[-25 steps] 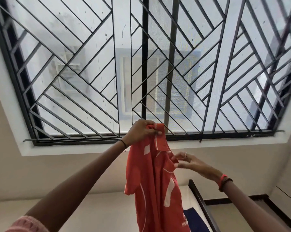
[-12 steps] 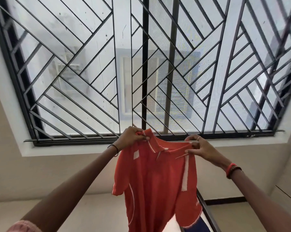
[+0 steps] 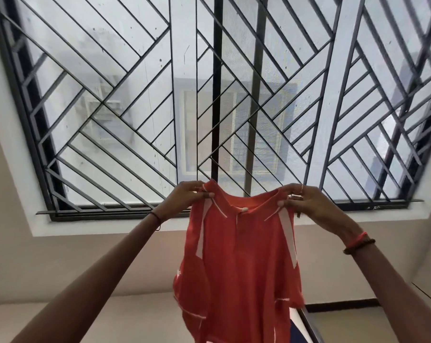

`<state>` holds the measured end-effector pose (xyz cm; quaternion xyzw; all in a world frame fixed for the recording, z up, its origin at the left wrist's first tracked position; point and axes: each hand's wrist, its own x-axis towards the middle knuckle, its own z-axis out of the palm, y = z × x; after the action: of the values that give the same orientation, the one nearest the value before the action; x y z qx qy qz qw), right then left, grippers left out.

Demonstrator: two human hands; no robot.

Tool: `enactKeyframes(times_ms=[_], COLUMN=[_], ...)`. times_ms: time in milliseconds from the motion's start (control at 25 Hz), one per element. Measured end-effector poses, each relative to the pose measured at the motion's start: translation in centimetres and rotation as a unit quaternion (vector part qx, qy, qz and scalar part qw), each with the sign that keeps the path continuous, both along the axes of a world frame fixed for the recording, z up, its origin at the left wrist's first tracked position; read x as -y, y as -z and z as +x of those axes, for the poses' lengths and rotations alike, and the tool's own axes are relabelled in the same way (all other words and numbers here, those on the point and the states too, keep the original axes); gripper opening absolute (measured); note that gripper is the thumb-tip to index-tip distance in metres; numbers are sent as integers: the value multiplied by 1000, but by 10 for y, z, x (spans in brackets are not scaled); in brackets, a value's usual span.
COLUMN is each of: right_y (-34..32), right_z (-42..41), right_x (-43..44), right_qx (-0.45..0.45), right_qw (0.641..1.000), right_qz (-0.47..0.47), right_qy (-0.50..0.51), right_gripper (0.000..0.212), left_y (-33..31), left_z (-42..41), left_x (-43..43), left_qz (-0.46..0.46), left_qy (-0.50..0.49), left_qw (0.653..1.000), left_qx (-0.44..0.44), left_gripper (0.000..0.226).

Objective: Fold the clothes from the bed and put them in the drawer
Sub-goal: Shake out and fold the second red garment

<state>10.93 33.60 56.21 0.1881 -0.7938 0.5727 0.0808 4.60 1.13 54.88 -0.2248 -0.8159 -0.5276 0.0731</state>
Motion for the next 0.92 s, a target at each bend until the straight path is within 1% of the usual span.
enactKeyframes(times_ms=[80, 200, 280, 360, 480, 600, 680, 720, 800, 920], right_y=[-8, -1, 6, 13, 18, 15, 15, 17, 19, 20], right_z=[-6, -23, -26, -22, -14, -13, -13, -13, -12, -9], right_x=[5, 25, 48, 70, 95, 104, 103, 103, 103, 105], right_qx=[11, -14, -49, -79, -99, -90, -83, -81, -71, -59], right_qw=[999, 978, 960, 951, 952, 955, 953, 955, 960, 968], right_qz=[13, 111, 152, 148, 117, 86, 81, 80, 72, 45], right_qy=[42, 175, 232, 259, 265, 271, 279, 276, 261, 238], right_gripper=[22, 23, 23, 20, 22, 21, 20, 20, 20, 23], left_y=[-2, 3, 5, 4, 4, 6, 8, 8, 7, 6], left_z=[-1, -3, 0, 7, 17, 23, 26, 30, 35, 39], left_x=[-1, -15, -32, -50, -74, -85, -85, -84, -82, -76], left_qz=[-4, -76, -96, -110, -116, -113, -66, -48, -43, -19], left_qy=[-24, -93, -105, -96, -114, -137, -124, -115, -101, -58], left_qw=[1000, 992, 988, 987, 984, 981, 989, 991, 993, 997], left_qx=[3, -47, -60, -70, -75, -73, -53, -45, -42, -36], left_gripper=[21, 15, 13, 14, 25, 23, 16, 19, 23, 19])
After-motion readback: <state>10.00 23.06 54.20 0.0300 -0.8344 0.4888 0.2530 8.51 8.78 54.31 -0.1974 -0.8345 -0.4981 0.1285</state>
